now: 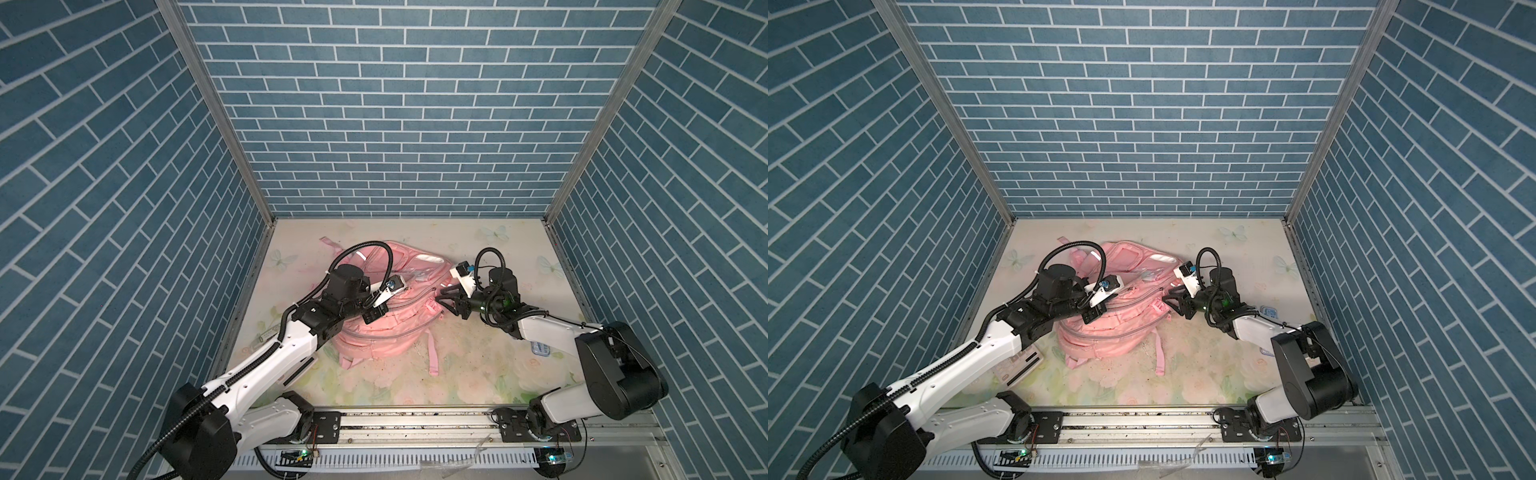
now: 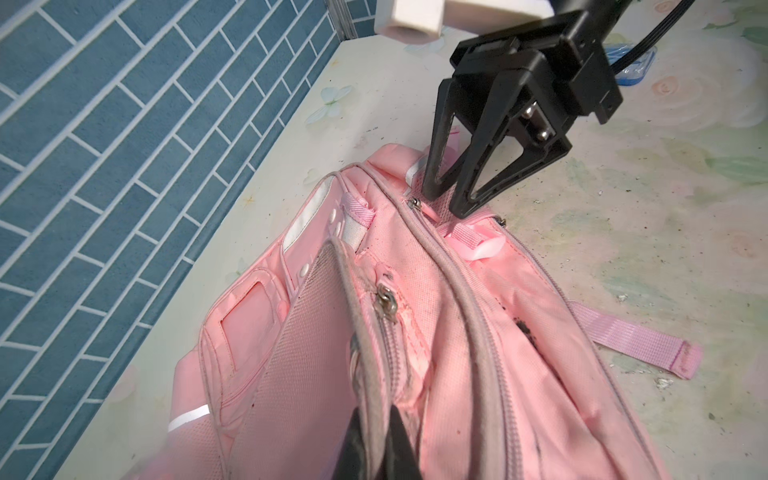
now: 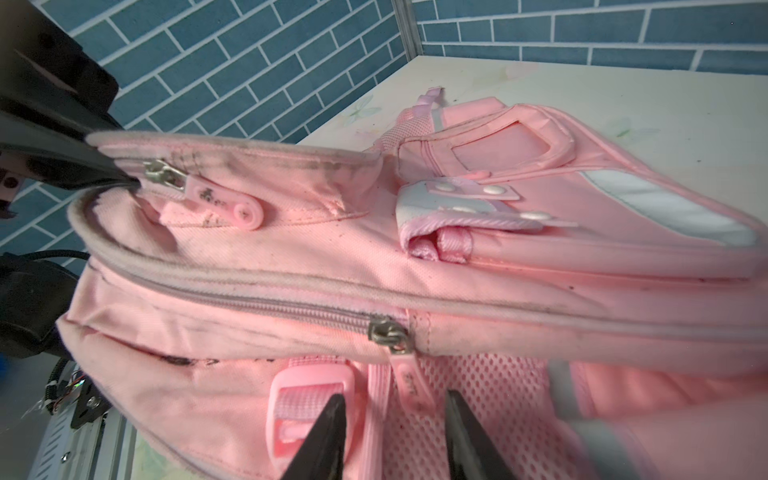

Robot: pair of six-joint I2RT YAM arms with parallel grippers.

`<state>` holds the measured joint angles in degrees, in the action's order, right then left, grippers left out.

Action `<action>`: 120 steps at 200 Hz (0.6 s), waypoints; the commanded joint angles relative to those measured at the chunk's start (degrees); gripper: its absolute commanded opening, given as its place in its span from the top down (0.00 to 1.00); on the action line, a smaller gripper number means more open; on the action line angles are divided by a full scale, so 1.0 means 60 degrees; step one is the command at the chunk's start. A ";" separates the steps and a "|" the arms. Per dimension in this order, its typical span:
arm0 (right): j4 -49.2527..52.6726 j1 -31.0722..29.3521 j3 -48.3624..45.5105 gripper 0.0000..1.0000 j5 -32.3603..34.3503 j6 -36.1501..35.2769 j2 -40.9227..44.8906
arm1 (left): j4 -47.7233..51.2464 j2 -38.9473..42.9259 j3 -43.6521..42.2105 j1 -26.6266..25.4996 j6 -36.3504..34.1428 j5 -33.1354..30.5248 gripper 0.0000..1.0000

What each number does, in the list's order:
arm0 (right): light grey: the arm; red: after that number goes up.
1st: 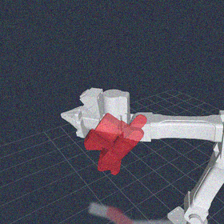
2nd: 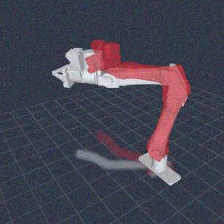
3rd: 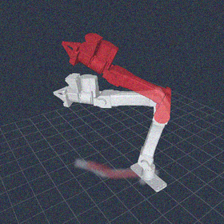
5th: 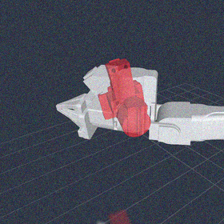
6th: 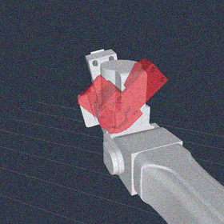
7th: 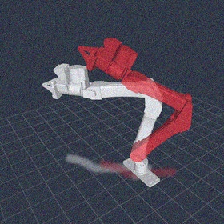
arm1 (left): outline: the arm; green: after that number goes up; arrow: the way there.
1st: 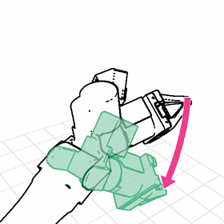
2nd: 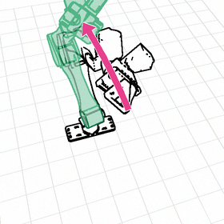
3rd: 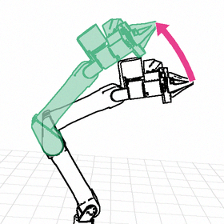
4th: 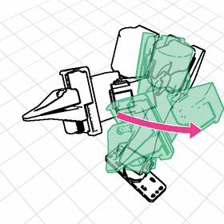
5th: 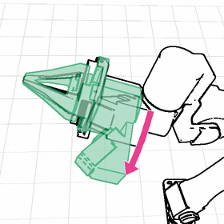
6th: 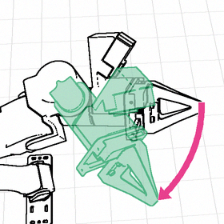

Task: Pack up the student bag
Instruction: 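Grasp the pink-tabbed zipper pull with the right gripper while the left grips the bag top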

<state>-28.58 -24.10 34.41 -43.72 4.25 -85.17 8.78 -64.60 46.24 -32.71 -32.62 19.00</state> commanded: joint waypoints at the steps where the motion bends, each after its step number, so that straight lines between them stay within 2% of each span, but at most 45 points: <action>1: -0.0599 0.0002 0.0196 0.60 -0.0805 -0.0152 -0.0563 | -0.1789 0.0331 0.0159 0.0165 -0.0218 0.1026 1.00; 59: -0.2097 -0.0001 0.0513 0.63 -0.1984 0.0535 -0.1897 | -0.2101 0.0188 0.0127 0.0346 0.0138 0.1352 1.00; 77: -0.2314 -0.0005 0.0580 0.63 -0.1948 0.0489 -0.2010 | -0.2226 0.0141 0.0087 0.0372 0.0247 0.1359 1.00; 103: -0.2678 -0.0011 0.0486 0.67 -0.2140 0.0365 -0.1898 | -0.2271 0.0124 0.0072 0.0401 0.0310 0.1215 1.00; 120: -0.2729 0.0002 0.0439 0.73 -0.2244 0.0377 -0.1863 | -0.2305 0.0125 0.0047 0.0459 0.0376 0.1163 1.00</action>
<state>-41.58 -23.94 36.69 -53.63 6.20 -96.64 6.35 -64.84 45.58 -30.41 -31.03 22.94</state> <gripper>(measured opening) 0.301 0.085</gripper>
